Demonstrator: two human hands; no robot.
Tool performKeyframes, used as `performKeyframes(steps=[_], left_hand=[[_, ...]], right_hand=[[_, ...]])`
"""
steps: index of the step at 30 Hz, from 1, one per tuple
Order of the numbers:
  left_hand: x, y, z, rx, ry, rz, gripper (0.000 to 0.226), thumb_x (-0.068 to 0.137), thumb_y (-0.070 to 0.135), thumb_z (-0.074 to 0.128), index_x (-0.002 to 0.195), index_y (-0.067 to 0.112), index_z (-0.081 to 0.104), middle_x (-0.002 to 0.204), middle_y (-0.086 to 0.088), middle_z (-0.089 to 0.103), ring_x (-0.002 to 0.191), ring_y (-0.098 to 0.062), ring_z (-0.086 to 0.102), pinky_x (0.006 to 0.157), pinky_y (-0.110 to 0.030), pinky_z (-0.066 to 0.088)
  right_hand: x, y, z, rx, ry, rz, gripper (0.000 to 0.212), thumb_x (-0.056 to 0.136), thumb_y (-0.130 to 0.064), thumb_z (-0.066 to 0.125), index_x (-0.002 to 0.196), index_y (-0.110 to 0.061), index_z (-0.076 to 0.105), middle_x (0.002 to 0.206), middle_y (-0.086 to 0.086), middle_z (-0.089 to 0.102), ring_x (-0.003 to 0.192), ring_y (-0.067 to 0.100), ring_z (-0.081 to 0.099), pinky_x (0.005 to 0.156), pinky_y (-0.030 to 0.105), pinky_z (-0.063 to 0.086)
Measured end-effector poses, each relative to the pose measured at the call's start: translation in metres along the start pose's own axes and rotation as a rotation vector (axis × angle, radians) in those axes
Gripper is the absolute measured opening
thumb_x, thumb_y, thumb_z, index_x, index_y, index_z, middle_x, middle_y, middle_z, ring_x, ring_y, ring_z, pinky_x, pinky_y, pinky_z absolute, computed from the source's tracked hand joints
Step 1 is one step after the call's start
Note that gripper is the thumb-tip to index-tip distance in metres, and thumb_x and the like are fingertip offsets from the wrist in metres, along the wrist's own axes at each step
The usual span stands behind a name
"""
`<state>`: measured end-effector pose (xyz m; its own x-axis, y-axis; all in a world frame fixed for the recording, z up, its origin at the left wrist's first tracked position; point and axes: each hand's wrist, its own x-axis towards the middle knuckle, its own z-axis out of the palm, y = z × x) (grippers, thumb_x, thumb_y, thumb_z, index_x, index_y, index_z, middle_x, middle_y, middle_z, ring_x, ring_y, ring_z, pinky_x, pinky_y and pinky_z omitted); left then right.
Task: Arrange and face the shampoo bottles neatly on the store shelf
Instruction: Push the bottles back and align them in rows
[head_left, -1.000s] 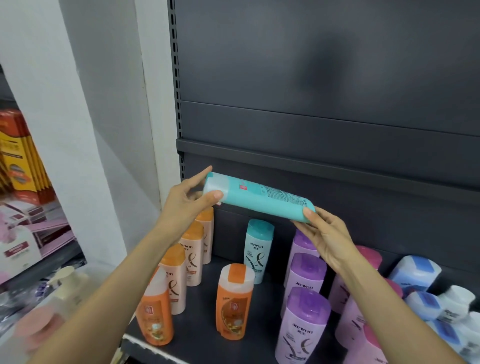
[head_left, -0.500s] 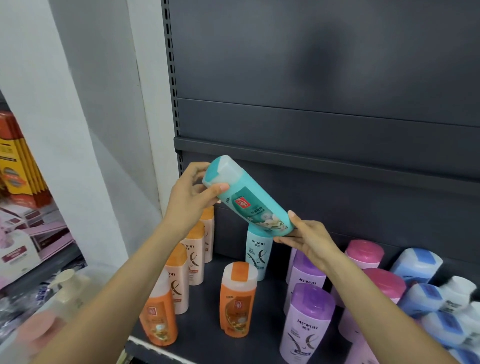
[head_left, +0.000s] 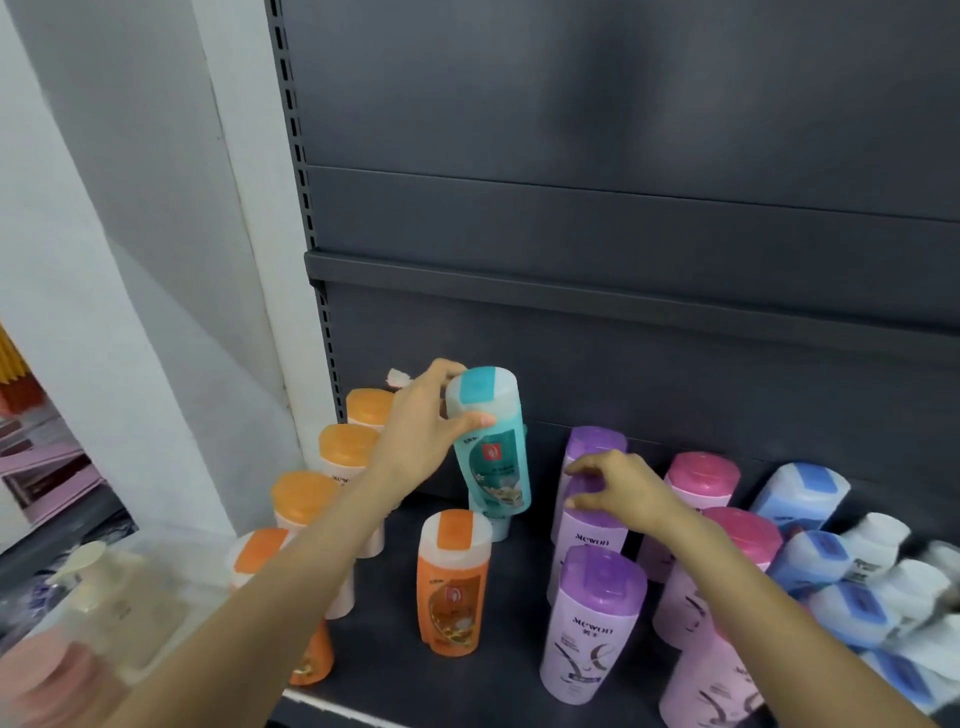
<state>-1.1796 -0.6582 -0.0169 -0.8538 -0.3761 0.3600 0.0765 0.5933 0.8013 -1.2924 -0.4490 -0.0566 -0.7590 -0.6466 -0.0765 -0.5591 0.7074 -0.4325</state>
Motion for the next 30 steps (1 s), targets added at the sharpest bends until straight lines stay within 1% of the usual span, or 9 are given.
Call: performKeyframes(steps=[2,6,10,13,16,20,23,30], left_hand=[[0.002,-0.010,0.009,0.069,-0.060,-0.012,0.042,0.077,0.022,0.075,0.110,0.023,0.049,0.105,0.008,0.060,0.091,-0.006,0.059,0.070,-0.017,0.049],[0.003,-0.027,0.026,0.179,-0.160,-0.034,0.046,0.074,0.024,0.077,0.112,0.019,0.052,0.107,0.002,0.062,0.097,-0.014,0.059,0.079,-0.028,0.051],[0.003,-0.044,0.038,0.227,-0.215,-0.108,0.051,0.075,0.026,0.077,0.117,0.018,0.050,0.113,-0.002,0.062,0.100,-0.016,0.060,0.078,-0.026,0.049],[0.005,-0.052,0.044,0.244,-0.265,-0.147,0.055,0.072,0.026,0.079,0.118,0.018,0.050,0.112,-0.006,0.063,0.096,-0.019,0.061,0.081,-0.031,0.052],[0.007,-0.054,0.050,0.277,-0.306,-0.142,0.056,0.073,0.025,0.079,0.121,0.018,0.050,0.112,-0.007,0.063,0.094,-0.020,0.061,0.082,-0.032,0.053],[0.010,-0.057,0.052,0.298,-0.325,-0.157,0.059,0.076,0.022,0.076,0.127,0.017,0.046,0.120,-0.007,0.060,0.102,-0.021,0.060,0.084,-0.030,0.051],[0.011,-0.059,0.050,0.324,-0.348,-0.147,0.058,0.076,0.021,0.076,0.127,0.017,0.047,0.123,-0.008,0.059,0.105,-0.021,0.059,0.086,-0.030,0.051],[0.008,-0.066,0.047,0.325,-0.384,-0.155,0.054,0.075,0.022,0.077,0.122,0.017,0.050,0.117,-0.007,0.061,0.102,-0.021,0.059,0.088,-0.032,0.050]], right_hand=[[-0.001,0.001,0.001,-0.057,-0.016,0.005,0.050,0.081,-0.027,0.072,0.128,-0.016,0.058,0.129,0.000,0.060,0.120,0.016,0.052,0.091,0.014,0.033],[0.000,0.002,0.005,-0.105,0.010,0.012,0.049,0.082,-0.026,0.071,0.128,-0.017,0.057,0.129,0.001,0.060,0.119,0.018,0.053,0.087,0.016,0.035],[0.001,0.001,0.006,-0.126,0.013,0.011,0.048,0.081,-0.026,0.071,0.126,-0.017,0.059,0.127,0.001,0.061,0.117,0.020,0.054,0.093,0.022,0.038],[0.001,0.000,0.006,-0.130,0.021,0.017,0.047,0.081,-0.027,0.072,0.125,-0.018,0.060,0.126,0.002,0.062,0.115,0.020,0.055,0.093,0.025,0.040],[0.001,0.001,0.007,-0.125,0.019,0.027,0.046,0.080,-0.028,0.073,0.125,-0.019,0.061,0.125,0.002,0.062,0.115,0.021,0.055,0.093,0.026,0.041],[0.000,0.001,0.007,-0.106,0.022,0.044,0.047,0.081,-0.028,0.073,0.125,-0.021,0.060,0.126,0.002,0.061,0.114,0.021,0.054,0.092,0.026,0.041],[-0.001,0.001,0.007,-0.099,0.025,0.046,0.046,0.082,-0.027,0.072,0.126,-0.021,0.059,0.126,0.002,0.061,0.114,0.021,0.054,0.092,0.027,0.042],[-0.002,-0.001,0.009,-0.101,0.032,0.059,0.046,0.082,-0.026,0.071,0.127,-0.021,0.058,0.125,0.004,0.061,0.113,0.023,0.055,0.092,0.031,0.045]])
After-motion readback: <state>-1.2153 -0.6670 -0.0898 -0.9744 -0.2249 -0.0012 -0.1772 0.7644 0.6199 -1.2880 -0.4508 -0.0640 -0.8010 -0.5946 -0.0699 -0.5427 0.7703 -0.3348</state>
